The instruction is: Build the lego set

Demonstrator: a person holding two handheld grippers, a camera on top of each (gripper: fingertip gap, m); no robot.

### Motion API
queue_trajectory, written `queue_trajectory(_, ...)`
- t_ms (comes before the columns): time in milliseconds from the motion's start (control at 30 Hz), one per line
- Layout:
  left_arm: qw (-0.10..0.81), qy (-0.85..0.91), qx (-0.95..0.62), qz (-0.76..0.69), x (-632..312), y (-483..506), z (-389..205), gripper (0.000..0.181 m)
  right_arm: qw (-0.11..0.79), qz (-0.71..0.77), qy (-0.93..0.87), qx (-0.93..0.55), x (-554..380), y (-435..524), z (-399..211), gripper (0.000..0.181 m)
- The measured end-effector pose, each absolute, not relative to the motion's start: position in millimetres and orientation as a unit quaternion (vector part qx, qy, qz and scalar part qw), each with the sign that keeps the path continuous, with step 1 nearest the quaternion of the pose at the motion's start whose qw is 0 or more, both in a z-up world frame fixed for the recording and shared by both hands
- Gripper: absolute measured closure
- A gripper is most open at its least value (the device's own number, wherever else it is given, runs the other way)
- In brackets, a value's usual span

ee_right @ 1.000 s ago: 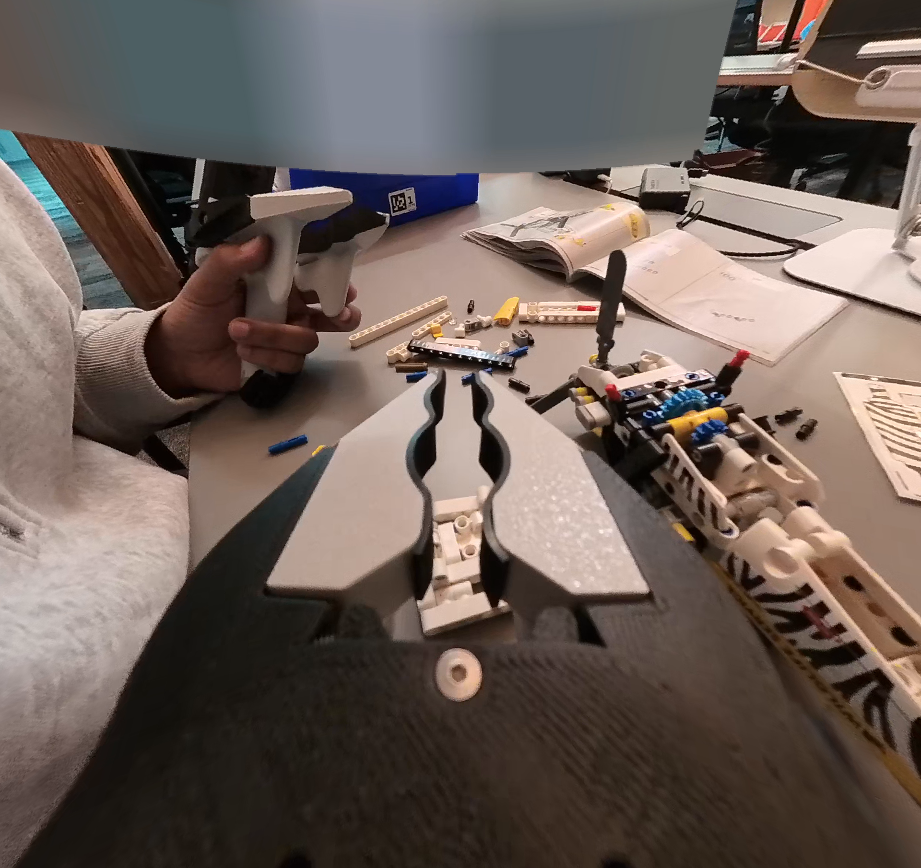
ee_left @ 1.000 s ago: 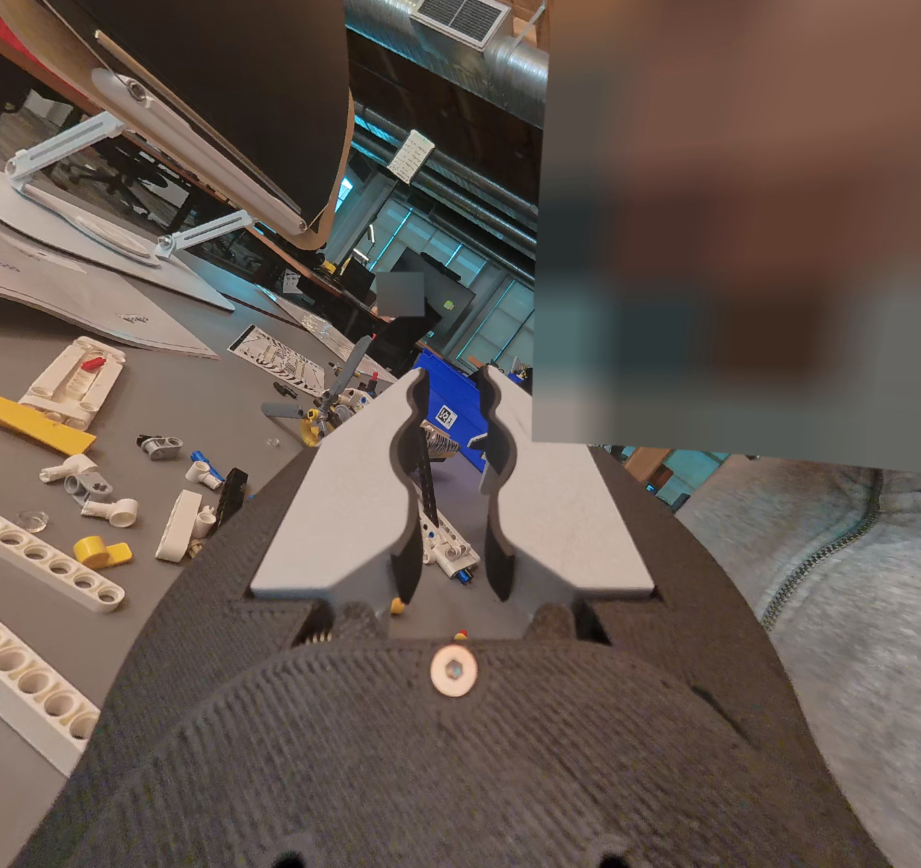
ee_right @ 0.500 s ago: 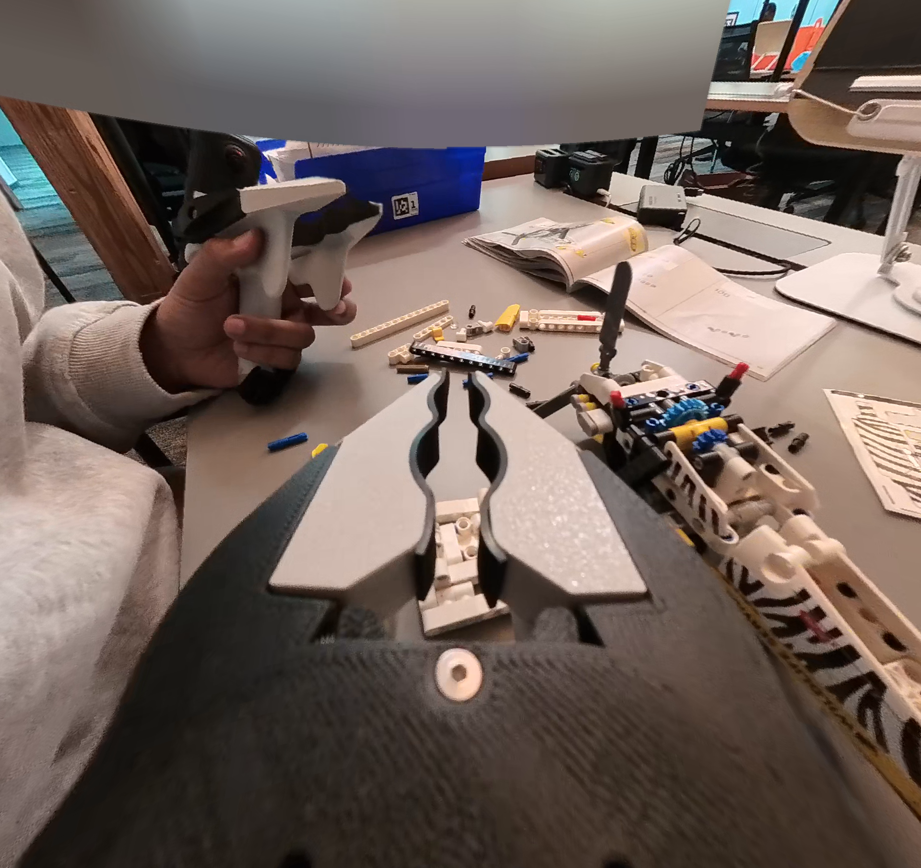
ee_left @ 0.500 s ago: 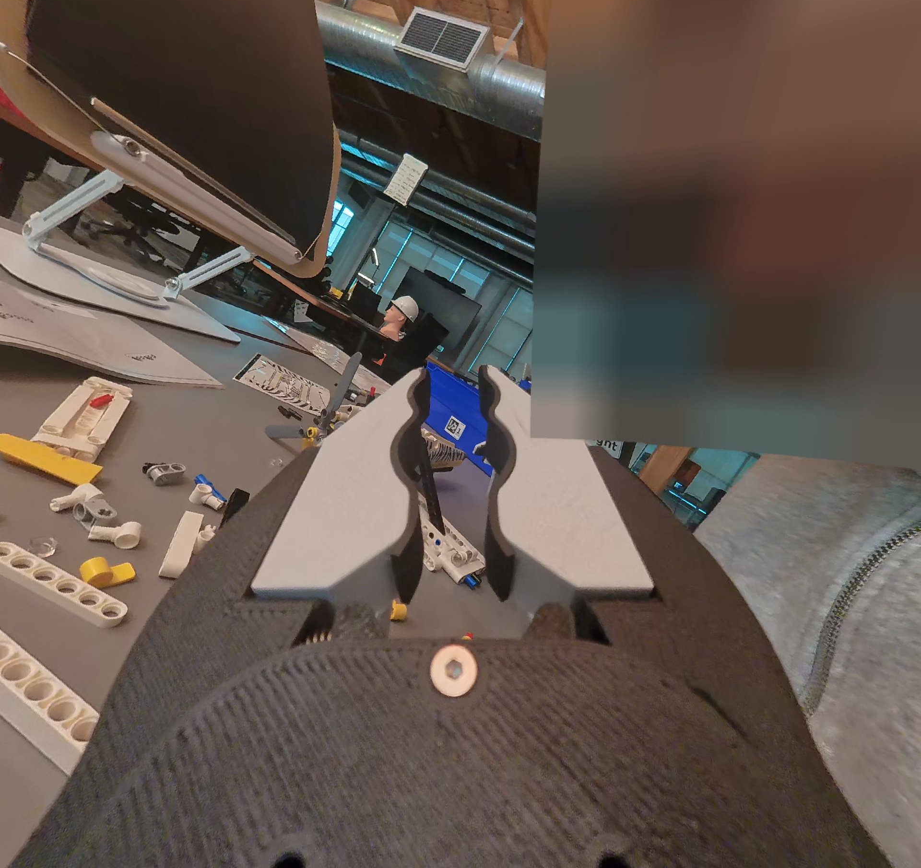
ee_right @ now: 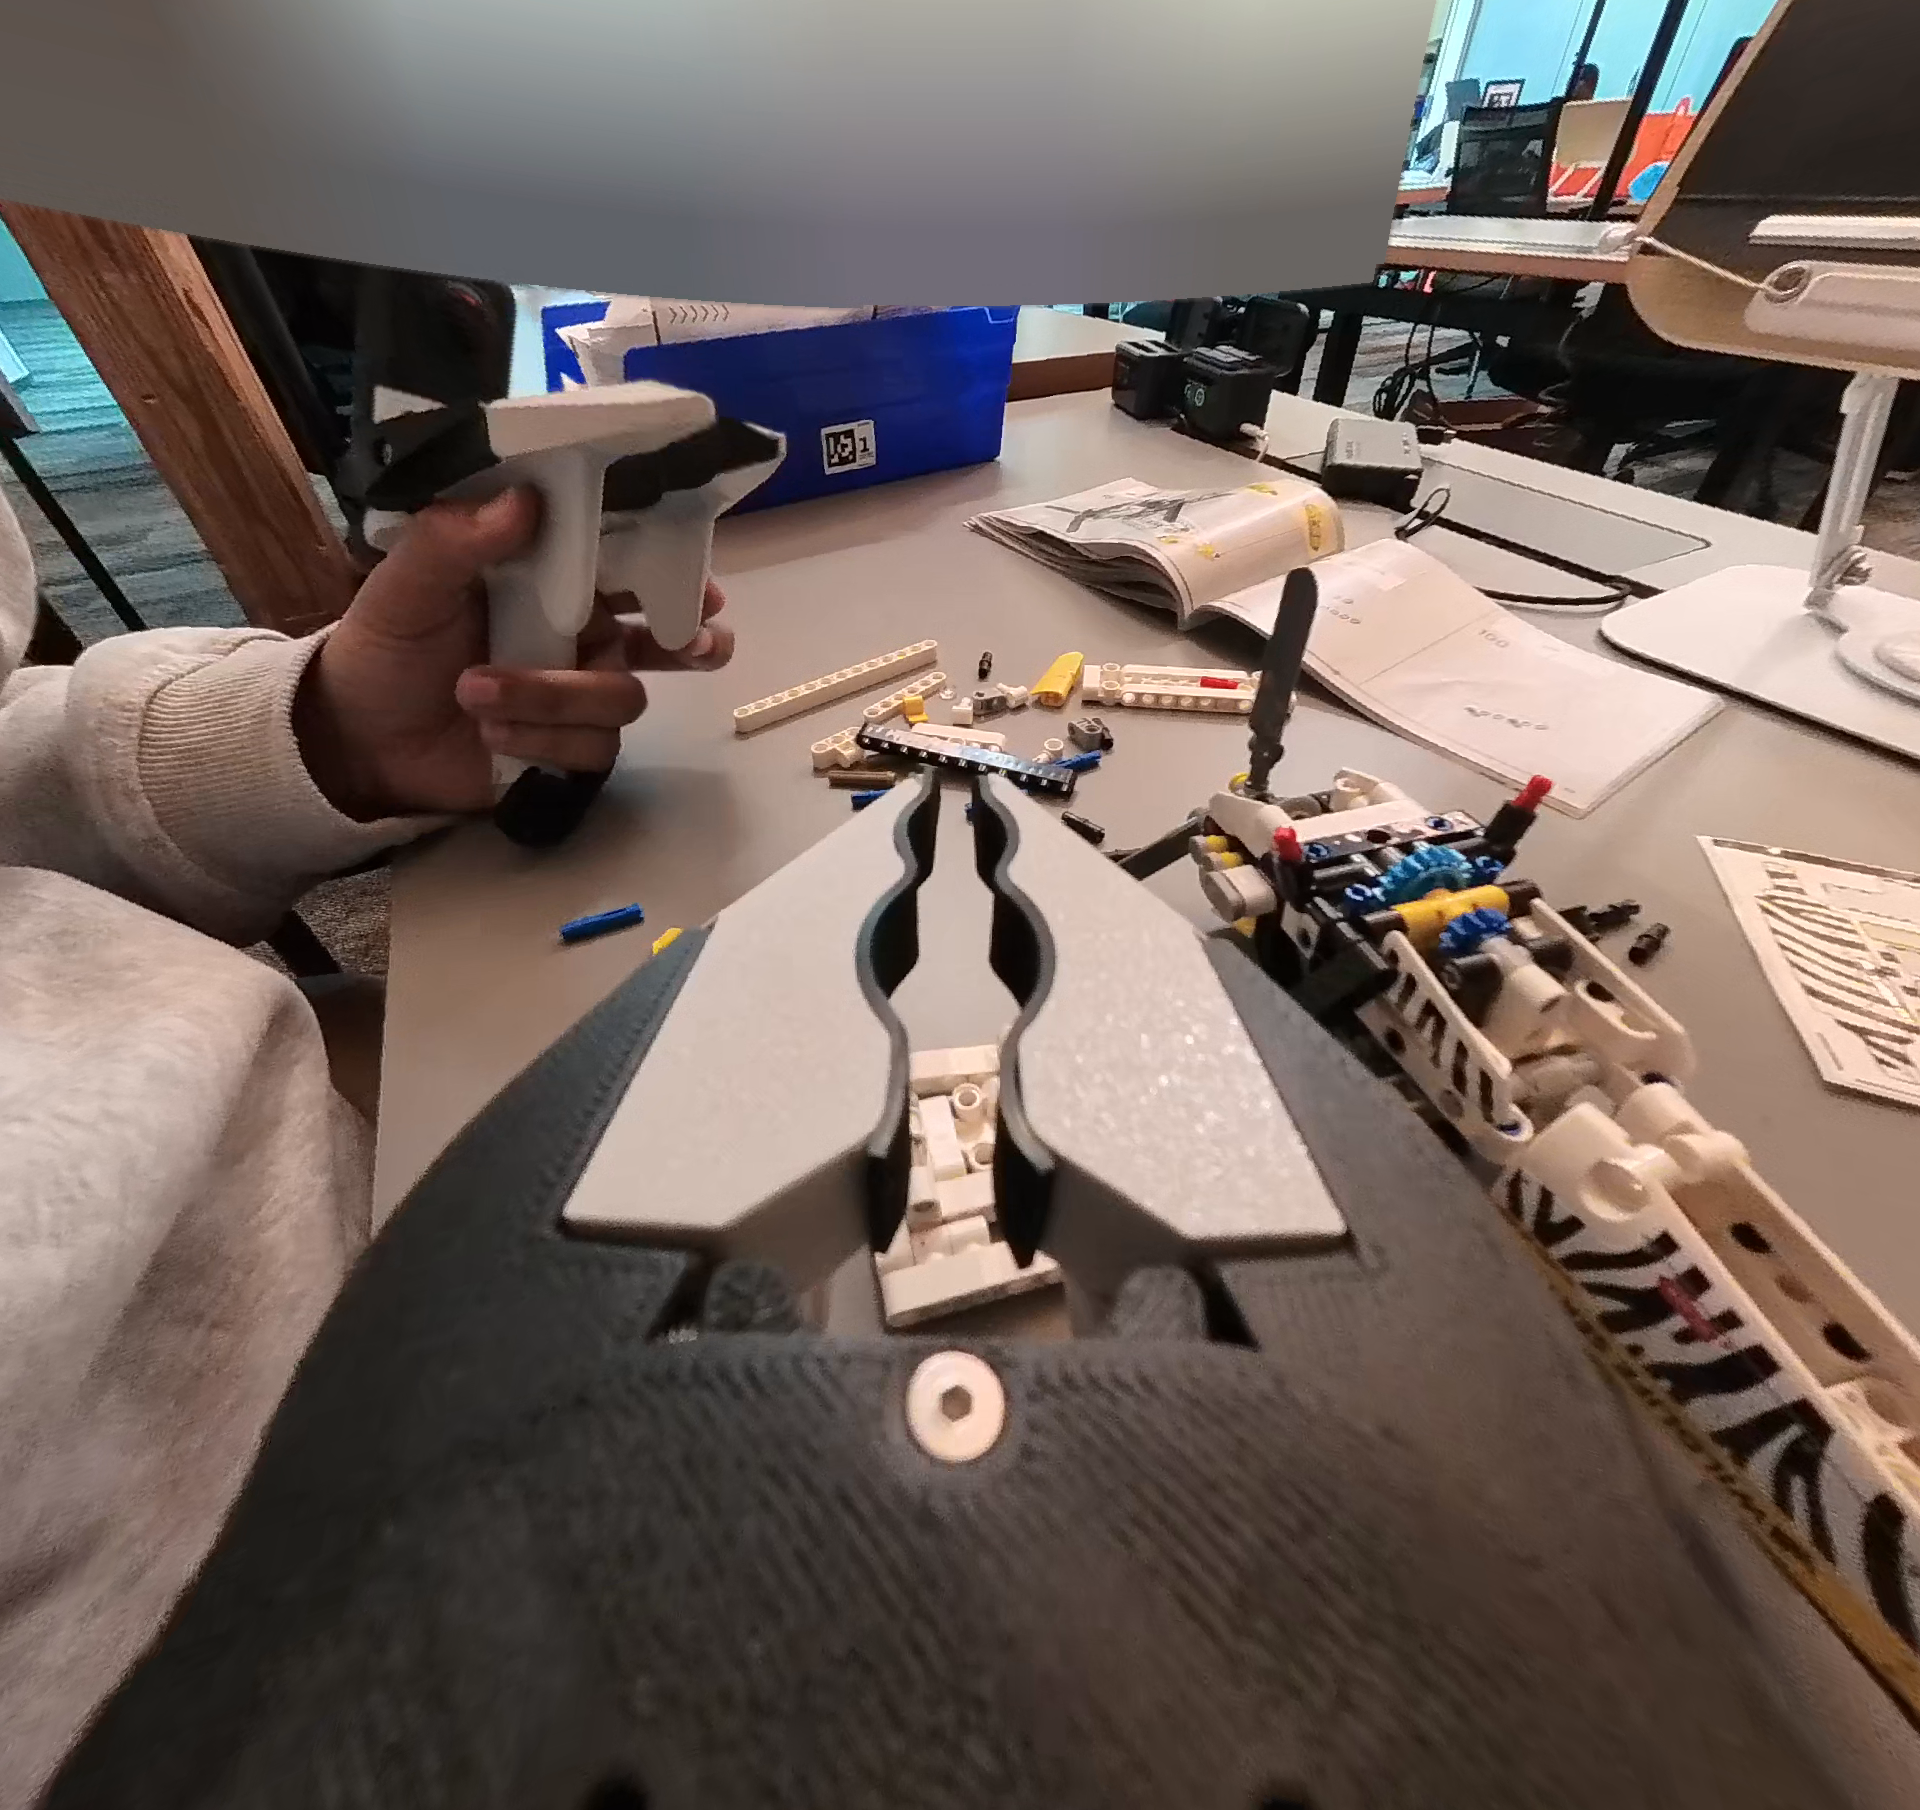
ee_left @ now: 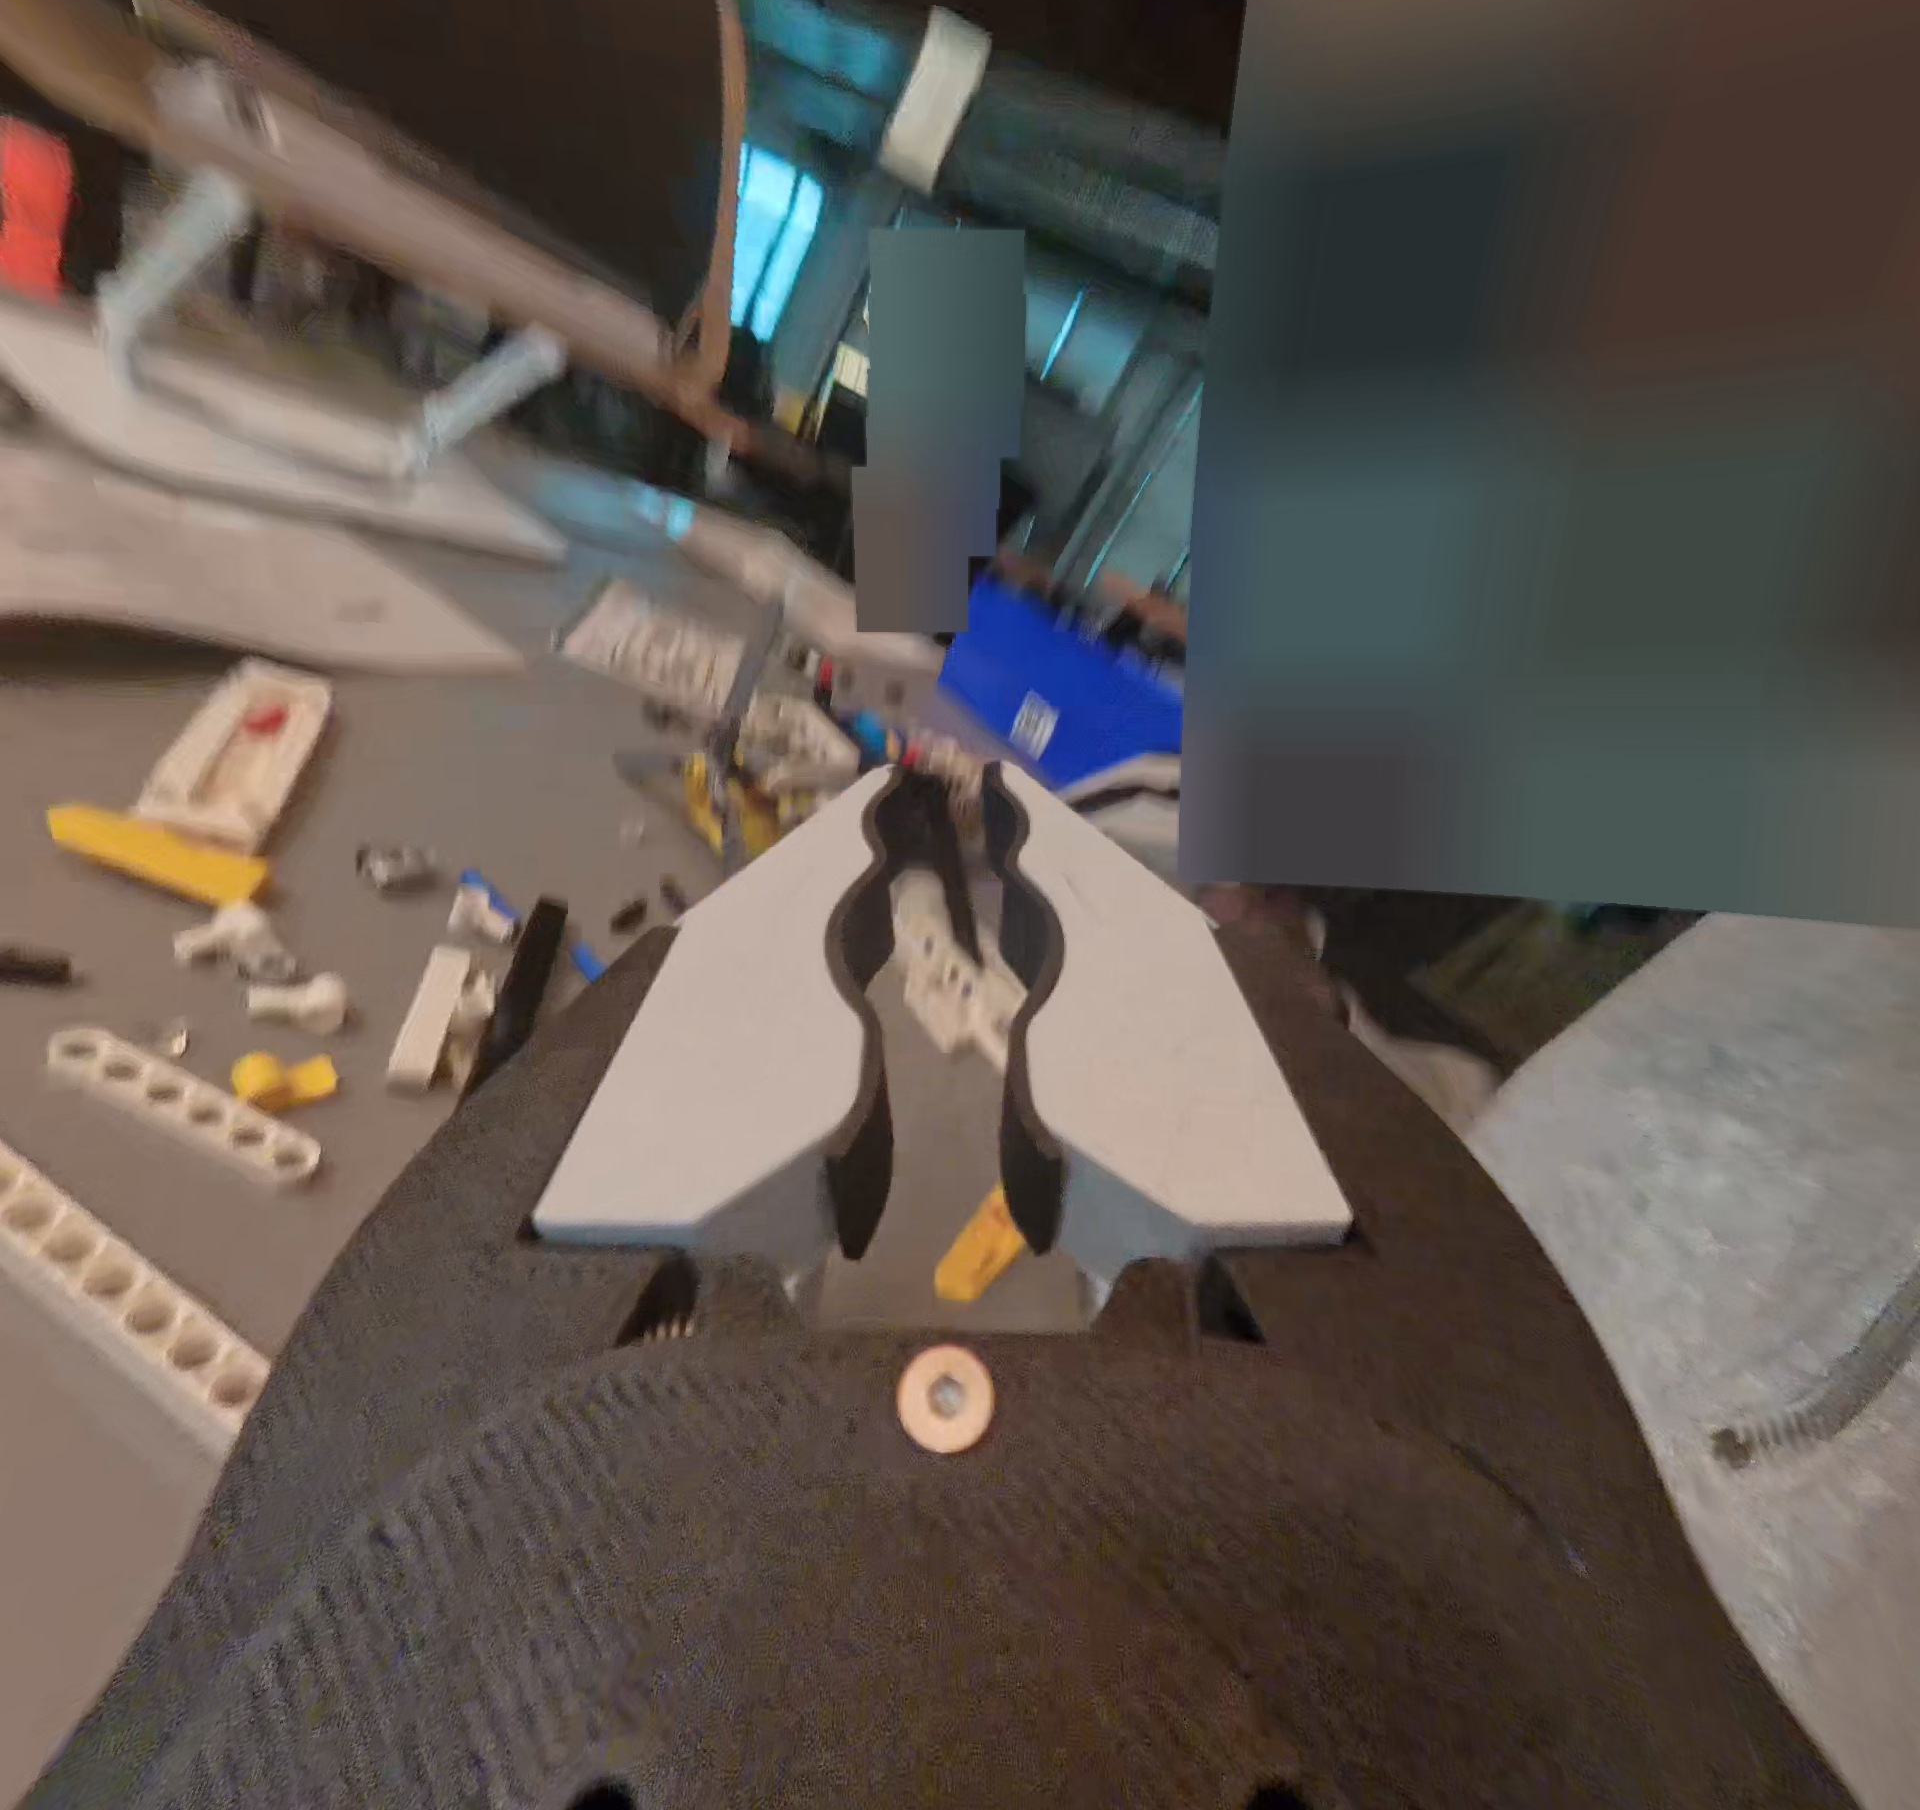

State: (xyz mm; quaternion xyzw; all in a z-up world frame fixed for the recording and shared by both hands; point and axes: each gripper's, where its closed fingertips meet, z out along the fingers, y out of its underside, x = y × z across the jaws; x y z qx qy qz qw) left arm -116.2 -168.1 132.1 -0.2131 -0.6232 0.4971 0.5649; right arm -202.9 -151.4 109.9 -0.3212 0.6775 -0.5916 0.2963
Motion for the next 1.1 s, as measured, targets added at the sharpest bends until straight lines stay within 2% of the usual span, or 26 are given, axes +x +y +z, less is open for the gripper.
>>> queue_trajectory(33,0.542,-0.655,-0.244,0.466,-123,-163,122,0.169,0.296,-0.592,0.677,-0.322,-203,-151,110,0.177)
queue_trajectory(200,0.361,-0.752,-0.375,0.403,-137,-151,72,0.162,0.292,-0.598,0.673,-0.324,-203,-149,111,0.178)
queue_trajectory(533,0.229,-0.802,-0.450,0.319,-143,-139,18,0.157,0.289,-0.602,0.668,-0.328,-203,-145,112,0.179)
queue_trajectory(633,0.223,-0.804,-0.450,0.318,-144,-141,17,0.160,0.286,-0.603,0.668,-0.330,-202,-144,112,0.179)
queue_trajectory(700,0.235,-0.801,-0.455,0.311,-145,-138,17,0.174,0.283,-0.603,0.668,-0.333,-202,-144,112,0.179)
queue_trajectory(1100,0.279,-0.712,-0.517,0.385,-151,-123,48,0.177,0.272,-0.600,0.660,-0.363,-193,-136,109,0.179)
